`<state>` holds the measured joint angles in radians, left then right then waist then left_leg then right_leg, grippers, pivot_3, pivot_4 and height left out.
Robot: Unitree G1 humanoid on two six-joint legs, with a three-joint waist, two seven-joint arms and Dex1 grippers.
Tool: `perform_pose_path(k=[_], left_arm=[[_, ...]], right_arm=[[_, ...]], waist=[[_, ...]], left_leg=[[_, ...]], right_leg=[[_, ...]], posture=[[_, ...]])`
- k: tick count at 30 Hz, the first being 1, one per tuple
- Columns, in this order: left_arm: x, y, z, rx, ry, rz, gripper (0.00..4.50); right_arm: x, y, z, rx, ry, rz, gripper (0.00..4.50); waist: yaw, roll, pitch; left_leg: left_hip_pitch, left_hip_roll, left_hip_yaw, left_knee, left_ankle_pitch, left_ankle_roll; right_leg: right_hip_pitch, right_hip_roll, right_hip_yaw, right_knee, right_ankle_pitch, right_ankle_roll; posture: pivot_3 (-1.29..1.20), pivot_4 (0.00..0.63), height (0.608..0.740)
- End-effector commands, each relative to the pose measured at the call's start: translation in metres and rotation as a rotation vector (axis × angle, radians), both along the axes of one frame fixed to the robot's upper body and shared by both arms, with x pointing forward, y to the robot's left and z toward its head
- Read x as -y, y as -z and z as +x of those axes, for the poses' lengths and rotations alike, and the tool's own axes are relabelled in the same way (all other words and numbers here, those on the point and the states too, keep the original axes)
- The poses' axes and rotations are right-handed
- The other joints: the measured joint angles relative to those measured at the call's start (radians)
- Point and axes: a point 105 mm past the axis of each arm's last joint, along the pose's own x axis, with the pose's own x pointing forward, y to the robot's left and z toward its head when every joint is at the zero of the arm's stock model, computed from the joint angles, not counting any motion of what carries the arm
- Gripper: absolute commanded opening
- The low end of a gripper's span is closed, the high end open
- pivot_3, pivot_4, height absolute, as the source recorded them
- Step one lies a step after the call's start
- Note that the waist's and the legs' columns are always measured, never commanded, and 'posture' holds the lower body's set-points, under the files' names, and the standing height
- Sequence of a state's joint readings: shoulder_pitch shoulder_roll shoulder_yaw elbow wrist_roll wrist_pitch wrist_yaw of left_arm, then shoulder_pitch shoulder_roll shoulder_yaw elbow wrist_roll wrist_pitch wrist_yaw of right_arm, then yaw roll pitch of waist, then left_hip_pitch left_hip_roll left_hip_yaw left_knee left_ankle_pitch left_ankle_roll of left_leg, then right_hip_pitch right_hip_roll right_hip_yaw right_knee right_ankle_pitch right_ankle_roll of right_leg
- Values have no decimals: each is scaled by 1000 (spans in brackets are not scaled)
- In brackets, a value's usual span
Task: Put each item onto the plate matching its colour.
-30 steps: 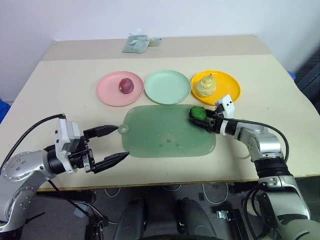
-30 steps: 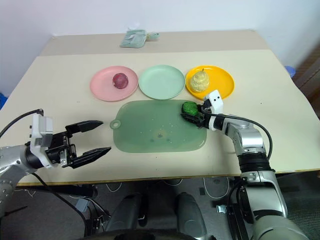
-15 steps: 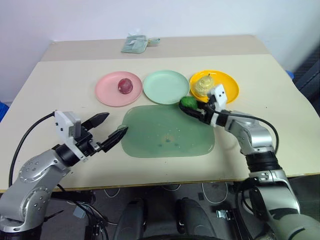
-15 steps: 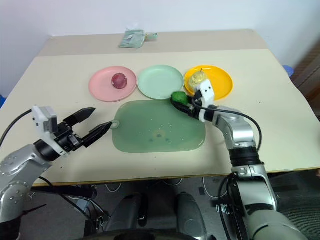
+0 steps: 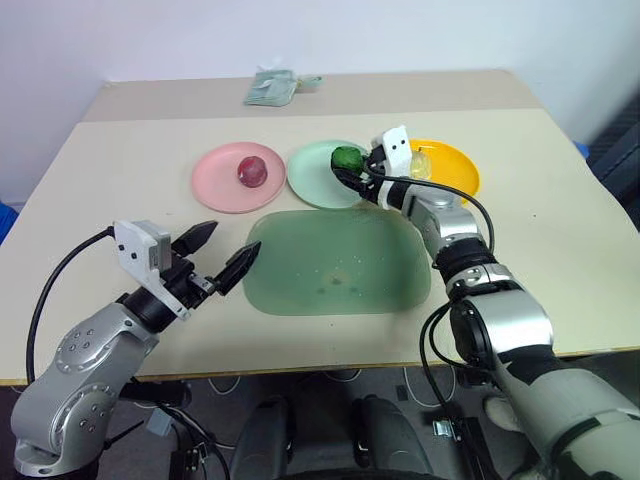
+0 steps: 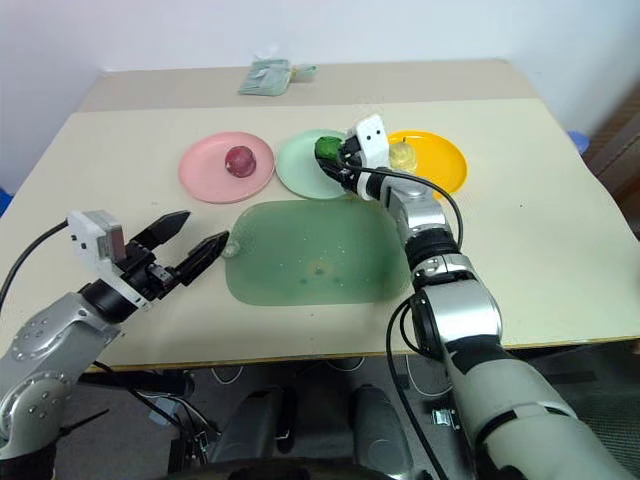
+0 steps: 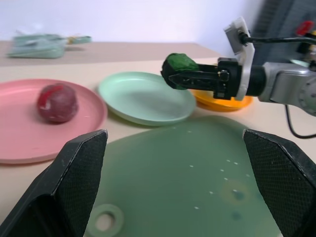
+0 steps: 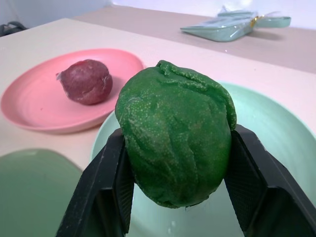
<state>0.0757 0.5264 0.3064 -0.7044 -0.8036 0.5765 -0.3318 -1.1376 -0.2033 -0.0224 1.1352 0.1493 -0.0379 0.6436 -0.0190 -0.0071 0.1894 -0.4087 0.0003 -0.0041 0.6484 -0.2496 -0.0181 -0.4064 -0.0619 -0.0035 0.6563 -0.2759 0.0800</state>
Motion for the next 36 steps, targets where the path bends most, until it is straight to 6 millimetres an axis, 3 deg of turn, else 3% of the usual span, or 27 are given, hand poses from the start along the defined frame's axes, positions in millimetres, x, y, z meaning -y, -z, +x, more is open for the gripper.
perform_pose_path(k=[1, 2, 3, 7, 14, 20, 31, 36], left_arm=[[-5, -14, -7, 72, -62, 33, 4500], [-5, -14, -8, 77, -74, 38, 4500], [-6, -14, -9, 80, -87, 41, 4500], [-10, -16, -10, 96, -138, 54, 4500], [-8, -17, -7, 105, -140, 64, 4500], [0, -15, -6, 94, -86, 64, 4500], [7, -8, 8, 111, -46, 129, 4500], [9, -3, 12, 140, -2, 169, 4500]], right_arm=[[-9, -17, 3, 52, -4, 25, 2334], [-12, -16, 3, 46, -11, 29, 2334], [-14, -16, 2, 43, -17, 31, 2948], [-17, -23, 4, 65, -4, 40, 4448], [-16, -49, -1, 141, -71, 102, 4448], [13, -71, -25, 274, -148, 116, 4448], [80, -52, -110, 241, -69, 2, 4448], [109, -40, -140, 183, 9, -38, 4448]], waist=[[1, 0, 0], [1, 0, 0], [0, 0, 0], [2, 0, 0], [2, 0, 0], [11, 0, 0], [8, 0, 0], [9, 0, 0]], left_leg=[[0, 0, 0, 0, 0, 0], [0, 0, 0, 0, 0, 0], [0, 0, 0, 0, 0, 0], [0, 0, 0, 0, 0, 0], [0, 0, 0, 0, 0, 0], [0, 0, 0, 0, 0, 0], [0, 0, -1, -1, 0, 0], [0, 0, -1, 0, 0, 0]], right_leg=[[0, 0, 0, 0, 0, 0], [0, 0, 0, 0, 0, 0], [0, -1, 0, 0, 0, 0], [0, -1, 0, 0, 0, 0], [0, -1, 0, 0, 0, 0], [0, -1, 0, 0, 0, 0], [1, -1, 0, -2, 0, 0], [1, -1, 0, -2, 0, 0]], posture=[[0, 150, 740], [0, 150, 740], [0, 150, 740], [0, 150, 740], [0, 150, 740], [0, 150, 740], [0, 150, 740], [0, 150, 740]])
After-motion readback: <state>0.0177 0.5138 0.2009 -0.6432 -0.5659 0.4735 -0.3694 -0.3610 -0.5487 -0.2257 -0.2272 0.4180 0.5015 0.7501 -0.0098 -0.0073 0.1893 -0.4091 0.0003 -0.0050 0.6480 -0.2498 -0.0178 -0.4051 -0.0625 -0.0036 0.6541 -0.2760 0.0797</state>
